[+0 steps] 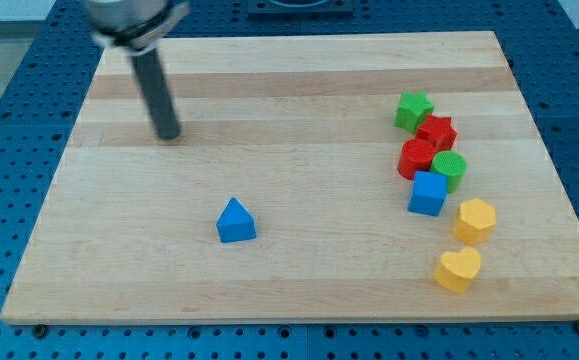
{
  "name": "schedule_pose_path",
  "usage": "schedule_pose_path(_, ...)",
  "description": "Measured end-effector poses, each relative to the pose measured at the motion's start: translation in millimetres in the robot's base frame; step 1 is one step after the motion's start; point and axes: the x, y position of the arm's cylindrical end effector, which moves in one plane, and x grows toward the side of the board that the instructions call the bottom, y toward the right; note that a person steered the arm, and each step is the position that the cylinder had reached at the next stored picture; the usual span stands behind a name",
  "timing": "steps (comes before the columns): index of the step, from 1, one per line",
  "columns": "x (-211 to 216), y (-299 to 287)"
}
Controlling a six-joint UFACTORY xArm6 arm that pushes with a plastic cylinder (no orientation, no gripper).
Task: Nudge the blue triangle a bit right
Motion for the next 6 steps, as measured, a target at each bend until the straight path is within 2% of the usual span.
schedule_pose_path(1, 63, -35)
schedule_pose_path(2, 99, -36)
schedule_pose_path(3, 99, -24)
schedule_pose_path(6, 99, 150)
